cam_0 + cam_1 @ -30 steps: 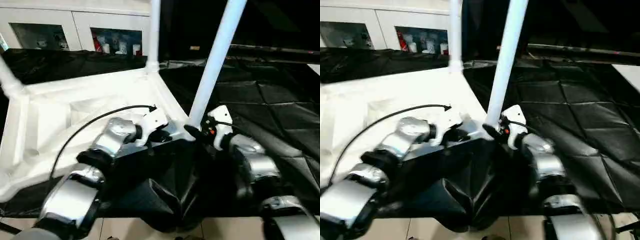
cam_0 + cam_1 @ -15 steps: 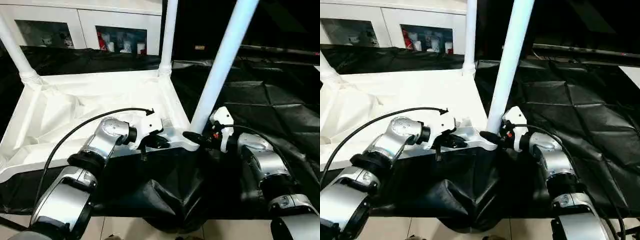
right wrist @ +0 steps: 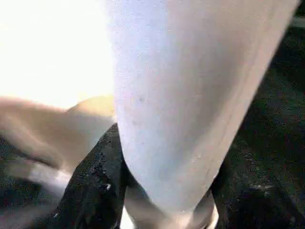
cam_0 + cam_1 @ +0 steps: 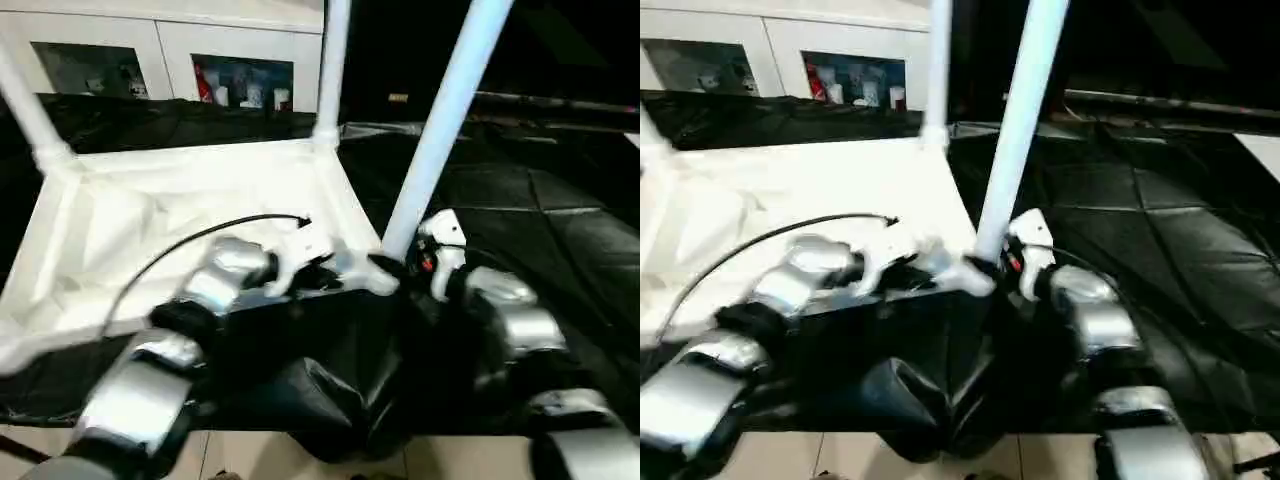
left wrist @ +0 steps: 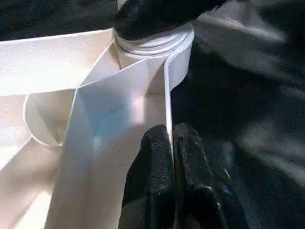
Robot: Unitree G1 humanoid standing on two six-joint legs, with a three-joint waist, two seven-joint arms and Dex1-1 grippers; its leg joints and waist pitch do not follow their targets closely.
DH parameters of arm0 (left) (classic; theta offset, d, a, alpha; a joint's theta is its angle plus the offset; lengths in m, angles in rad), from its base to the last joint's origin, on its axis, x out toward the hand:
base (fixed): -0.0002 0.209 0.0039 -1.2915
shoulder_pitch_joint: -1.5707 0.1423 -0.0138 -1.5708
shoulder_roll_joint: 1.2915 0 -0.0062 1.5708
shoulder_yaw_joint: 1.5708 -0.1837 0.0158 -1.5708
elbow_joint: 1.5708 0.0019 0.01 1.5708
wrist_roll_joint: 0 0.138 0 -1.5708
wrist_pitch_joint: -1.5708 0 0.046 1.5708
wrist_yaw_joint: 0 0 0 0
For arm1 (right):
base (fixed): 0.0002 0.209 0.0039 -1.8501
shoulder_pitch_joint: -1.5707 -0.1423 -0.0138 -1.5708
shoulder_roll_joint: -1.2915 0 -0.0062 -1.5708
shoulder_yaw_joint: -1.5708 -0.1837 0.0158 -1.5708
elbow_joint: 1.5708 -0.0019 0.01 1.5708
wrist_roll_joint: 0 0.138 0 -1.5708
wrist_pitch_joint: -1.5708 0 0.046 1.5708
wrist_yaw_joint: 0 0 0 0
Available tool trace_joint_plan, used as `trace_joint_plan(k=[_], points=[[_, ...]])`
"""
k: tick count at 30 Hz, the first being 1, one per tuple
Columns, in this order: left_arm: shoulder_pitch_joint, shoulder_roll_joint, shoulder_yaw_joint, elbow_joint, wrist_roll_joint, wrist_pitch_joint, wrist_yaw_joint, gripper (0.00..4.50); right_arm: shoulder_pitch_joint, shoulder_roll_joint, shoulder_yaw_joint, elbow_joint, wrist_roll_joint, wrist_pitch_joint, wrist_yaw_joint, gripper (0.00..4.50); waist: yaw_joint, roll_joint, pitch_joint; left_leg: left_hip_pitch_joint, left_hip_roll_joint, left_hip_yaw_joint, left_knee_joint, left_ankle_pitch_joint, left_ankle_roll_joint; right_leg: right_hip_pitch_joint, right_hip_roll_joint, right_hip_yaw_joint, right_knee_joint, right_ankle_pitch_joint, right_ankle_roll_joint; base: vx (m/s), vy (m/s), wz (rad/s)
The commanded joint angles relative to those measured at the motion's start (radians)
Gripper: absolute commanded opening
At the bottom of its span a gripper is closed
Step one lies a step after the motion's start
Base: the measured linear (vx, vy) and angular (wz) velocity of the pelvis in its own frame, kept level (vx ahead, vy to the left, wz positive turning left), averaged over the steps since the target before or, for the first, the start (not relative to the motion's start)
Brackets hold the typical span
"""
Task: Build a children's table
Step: Rotate leg to tighten
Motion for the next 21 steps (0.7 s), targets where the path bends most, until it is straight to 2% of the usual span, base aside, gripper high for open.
trace_joint_plan(k=[1, 4, 6, 7, 8, 9, 10, 11, 12, 14, 16, 19, 20, 21], points=[[-0.010, -0.052, 0.035, 0.020, -0.024, 0.024, 0.114, 0.00, 0.017, 0.045, -0.021, 0.080, 0.000, 0.067, -0.150, 1.96, -0.003, 0.000, -0.042, 0.009, 0.031, -0.021, -0.071, -0.308, 0.011, 0.029, -0.057, 0.039, -0.080, -0.418, -0.161, 0.000, 0.000, 0.00], [-0.013, -0.098, 0.016, 0.023, -0.019, 0.021, 0.116, 0.00, -0.009, 0.105, -0.059, 0.111, 0.031, 0.077, -0.251, 1.96, -0.004, -0.003, -0.042, 0.011, 0.028, -0.019, -0.070, -0.329, 0.019, 0.027, -0.054, 0.039, -0.087, -0.421, -0.149, 0.000, 0.000, 0.00], [-0.007, -0.134, -0.011, 0.020, -0.011, 0.008, 0.085, 0.00, -0.031, 0.142, -0.023, 0.125, -0.009, 0.038, -0.279, 1.96, -0.006, 0.003, -0.043, 0.008, 0.028, -0.021, -0.072, -0.341, 0.016, 0.026, -0.054, 0.038, -0.090, -0.426, -0.140, 0.000, 0.000, 0.00], [-0.007, -0.135, -0.013, 0.021, -0.010, 0.008, 0.083, 0.00, -0.032, 0.143, -0.013, 0.124, -0.020, 0.030, -0.275, 1.96, -0.007, 0.001, -0.042, 0.008, 0.027, -0.021, -0.072, -0.346, 0.017, 0.026, -0.054, 0.038, -0.091, -0.428, -0.136, 0.000, 0.000, 0.00], [-0.009, -0.137, -0.017, 0.028, -0.007, 0.005, 0.077, 0.00, -0.033, 0.143, 0.032, 0.122, -0.064, -0.009, -0.252, 1.96, -0.008, -0.002, -0.043, 0.007, 0.027, -0.022, -0.073, -0.354, 0.020, 0.027, -0.054, 0.037, -0.091, -0.439, -0.128, 0.000, 0.000, 0.00], [-0.009, -0.137, -0.018, 0.028, -0.007, 0.004, 0.077, 0.00, -0.033, 0.143, 0.035, 0.122, -0.067, -0.012, -0.250, 1.96, -0.007, -0.001, -0.044, 0.007, 0.027, -0.023, -0.072, -0.354, 0.021, 0.027, -0.055, 0.037, -0.091, -0.438, -0.128, 0.000, 0.000, 0.00], [-0.010, -0.133, -0.019, 0.031, -0.006, 0.003, 0.075, 0.00, -0.033, 0.140, 0.048, 0.120, -0.077, -0.029, -0.235, 1.96, -0.008, -0.003, -0.044, 0.005, 0.027, -0.022, -0.072, -0.349, 0.023, 0.028, -0.054, 0.038, -0.090, -0.433, -0.128, 0.000, 0.000, 0.00], [-0.011, -0.123, -0.017, 0.036, -0.003, 0.001, 0.075, 0.00, -0.033, 0.136, 0.057, 0.118, -0.085, -0.055, -0.214, 2.66, -0.006, -0.002, -0.044, 0.005, 0.027, -0.022, -0.072, -0.342, 0.027, 0.028, -0.055, 0.038, -0.089, -0.424, -0.131, 0.000, 0.000, 0.00], [-0.011, -0.112, -0.016, 0.038, -0.002, 0.000, 0.069, 0.00, -0.033, 0.129, 0.055, 0.115, -0.077, -0.067, -0.186, 2.66, -0.006, -0.008, -0.044, 0.005, 0.027, -0.021, -0.071, -0.339, 0.034, 0.029, -0.056, 0.038, -0.088, -0.418, -0.133, 0.000, 0.000, 0.00], [-0.010, -0.095, -0.019, 0.036, -0.002, 0.002, 0.052, 0.00, -0.033, 0.116, 0.052, 0.108, -0.066, -0.077, -0.148, 2.72, -0.004, -0.005, -0.044, 0.003, 0.028, -0.020, -0.071, -0.333, 0.043, 0.030, -0.056, 0.039, -0.087, -0.407, -0.138, 0.000, 0.000, 0.00], [-0.005, -0.076, -0.020, 0.031, -0.003, 0.001, 0.025, 0.00, -0.031, 0.095, 0.057, 0.099, -0.065, -0.084, -0.102, 3.02, -0.005, -0.008, -0.044, 0.001, 0.028, -0.020, -0.071, -0.320, 0.050, 0.032, -0.055, 0.039, -0.085, -0.388, -0.147, 0.000, 0.000, 0.00], [0.010, -0.028, -0.025, 0.016, -0.009, -0.013, -0.069, 0.00, -0.024, 0.032, 0.068, 0.070, -0.044, -0.087, 0.074, 3.02, -0.004, -0.009, -0.046, -0.003, 0.028, -0.018, -0.068, -0.300, 0.072, 0.038, -0.056, 0.039, -0.082, -0.360, -0.161, 0.000, 0.000, 0.00], [0.010, -0.028, -0.025, 0.016, -0.009, -0.013, -0.069, 0.00, -0.024, 0.032, 0.068, 0.070, -0.044, -0.087, 0.074, 3.02, -0.003, -0.009, -0.045, -0.004, 0.029, -0.019, -0.067, -0.291, 0.075, 0.039, -0.058, 0.039, -0.080, -0.350, -0.166, 0.000, 0.000, 0.00], [0.024, 0.002, -0.031, 0.004, -0.016, -0.030, -0.138, 0.00, -0.018, -0.006, 0.081, 0.054, -0.034, -0.090, 0.182, 3.02, -0.001, -0.009, -0.046, -0.003, 0.029, -0.018, -0.067, -0.276, 0.081, 0.040, -0.056, 0.039, -0.079, -0.331, -0.176, 0.000, 0.000, 0.00]])
